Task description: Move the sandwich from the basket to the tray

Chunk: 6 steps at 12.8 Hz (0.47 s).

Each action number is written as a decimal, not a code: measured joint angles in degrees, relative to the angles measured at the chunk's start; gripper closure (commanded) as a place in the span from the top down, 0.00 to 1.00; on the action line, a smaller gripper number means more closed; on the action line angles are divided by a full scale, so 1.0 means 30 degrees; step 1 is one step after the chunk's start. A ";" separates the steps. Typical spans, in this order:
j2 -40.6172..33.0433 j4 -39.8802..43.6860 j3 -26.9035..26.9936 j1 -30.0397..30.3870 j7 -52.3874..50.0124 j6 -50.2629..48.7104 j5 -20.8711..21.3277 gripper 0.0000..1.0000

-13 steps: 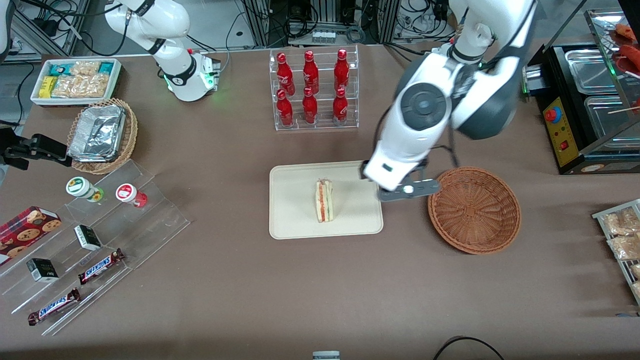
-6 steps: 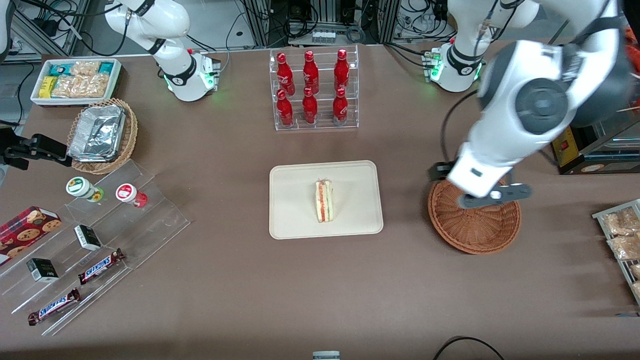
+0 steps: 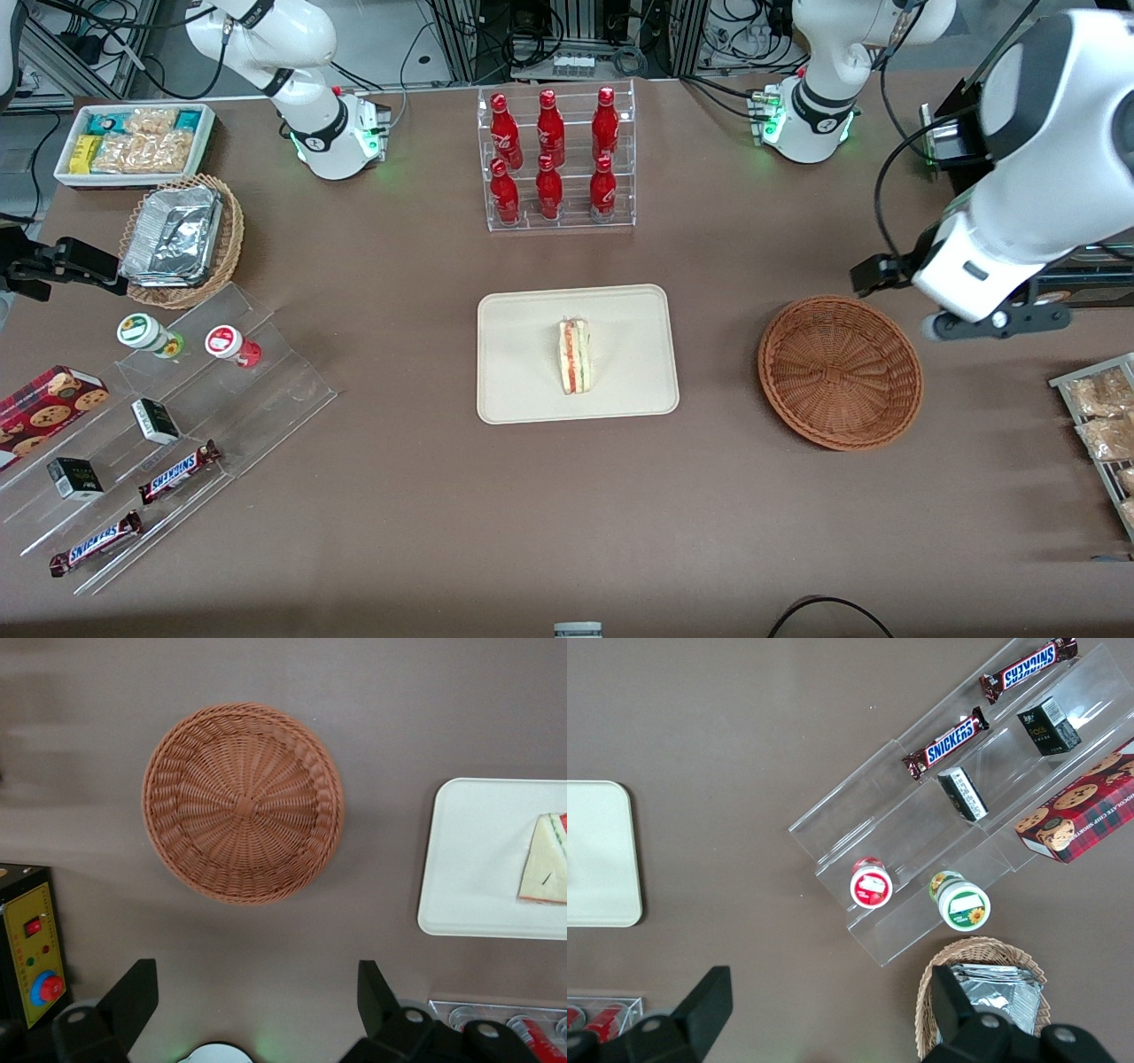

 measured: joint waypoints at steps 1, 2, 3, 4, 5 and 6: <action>-0.0553 -0.0520 -0.0003 0.0210 0.0333 -0.0009 0.0000 0.99; -0.1075 -0.1007 -0.0005 0.0437 0.0726 -0.0014 0.0001 0.99; -0.1538 -0.1411 -0.0010 0.0790 0.1165 -0.0015 -0.0001 0.99; -0.1906 -0.1702 -0.0004 0.1192 0.1723 -0.0015 -0.0008 0.99; -0.2215 -0.1974 0.0010 0.1527 0.2243 -0.0016 -0.0018 0.99; -0.2472 -0.2221 0.0015 0.1862 0.2552 -0.0016 -0.0062 0.99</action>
